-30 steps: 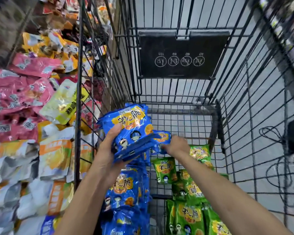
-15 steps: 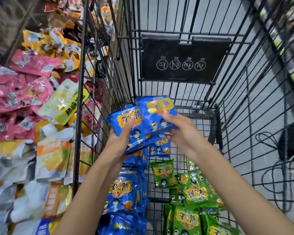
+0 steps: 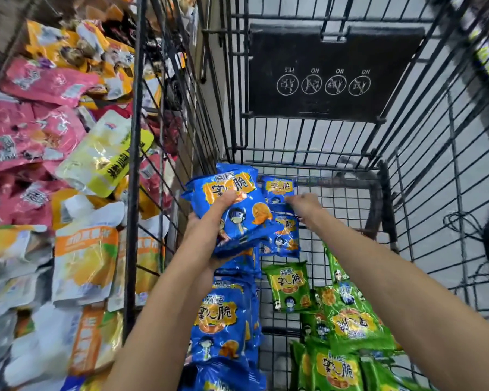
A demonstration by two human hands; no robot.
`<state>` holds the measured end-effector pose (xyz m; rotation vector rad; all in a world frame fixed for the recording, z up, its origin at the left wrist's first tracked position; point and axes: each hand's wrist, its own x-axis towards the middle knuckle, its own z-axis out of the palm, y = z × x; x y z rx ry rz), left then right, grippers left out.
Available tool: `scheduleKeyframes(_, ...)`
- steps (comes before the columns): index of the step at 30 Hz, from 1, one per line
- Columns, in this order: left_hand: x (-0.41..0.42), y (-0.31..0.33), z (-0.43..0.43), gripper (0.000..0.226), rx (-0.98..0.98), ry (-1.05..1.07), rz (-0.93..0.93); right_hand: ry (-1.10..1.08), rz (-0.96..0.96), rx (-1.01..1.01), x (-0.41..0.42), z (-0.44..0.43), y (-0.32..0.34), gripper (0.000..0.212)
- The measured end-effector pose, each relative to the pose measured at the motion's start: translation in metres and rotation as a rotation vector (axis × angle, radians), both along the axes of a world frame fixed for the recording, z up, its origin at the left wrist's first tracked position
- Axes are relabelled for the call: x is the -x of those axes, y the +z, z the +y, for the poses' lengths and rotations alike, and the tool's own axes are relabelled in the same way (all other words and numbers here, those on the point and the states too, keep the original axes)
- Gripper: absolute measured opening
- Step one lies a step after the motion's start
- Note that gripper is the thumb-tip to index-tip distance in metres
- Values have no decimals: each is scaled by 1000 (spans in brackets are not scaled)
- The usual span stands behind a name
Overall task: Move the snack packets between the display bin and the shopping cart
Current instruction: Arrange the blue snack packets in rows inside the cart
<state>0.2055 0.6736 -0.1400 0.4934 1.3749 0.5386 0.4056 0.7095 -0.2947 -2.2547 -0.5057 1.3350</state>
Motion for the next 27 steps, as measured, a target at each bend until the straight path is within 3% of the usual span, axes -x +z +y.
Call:
scheduleKeyframes(2, -1, 0, 0, 58, 3, 6, -5, 214, -227, 45, 5, -2, 8, 45)
scheduleKeyframes(4, -2, 2, -1, 60, -1, 9, 2, 185, -310, -47, 17, -6, 29, 43)
scheduleKeyframes(5, -2, 2, -2, 60, -3, 8, 10, 82, -228, -148, 25, -10, 44, 35)
scheduleKeyframes(7, -3, 1, -3, 62, -30, 9, 43, -88, 126, -341, 40, -25, 80, 26)
scheduleKeyframes(9, -5, 2, -4, 74, -72, -4, 92, 25, 385, -448, 48, -48, 115, 31)
scheduleKeyframes(12, -5, 5, -7, 95, -89, -46, 55, 250, 448, -557, 56, -72, 149, 10)
scheduleKeyframes(14, -5, 8, -8, 85, -100, -81, -5, 220, 418, -535, 55, -74, 153, 11)
scheduleKeyframes(17, -3, 5, -9, 69, -92, -78, 96, 173, 554, -444, 46, -72, 150, 23)
scheduleKeyframes(19, -3, 4, -11, 57, -142, -107, 163, 63, 669, -394, 37, -71, 145, 41)
scheduleKeyframes(22, -4, 6, -12, 80, -142, -168, 243, -309, 837, -430, 15, -67, 124, 29)
scheduleKeyframes(24, -1, 2, -11, 80, -162, -153, 273, -483, 689, -360, 3, -66, 100, 27)
scheduleKeyframes(27, 2, 0, -10, 86, -178, -150, 296, -435, 401, -189, 4, -73, 63, 24)
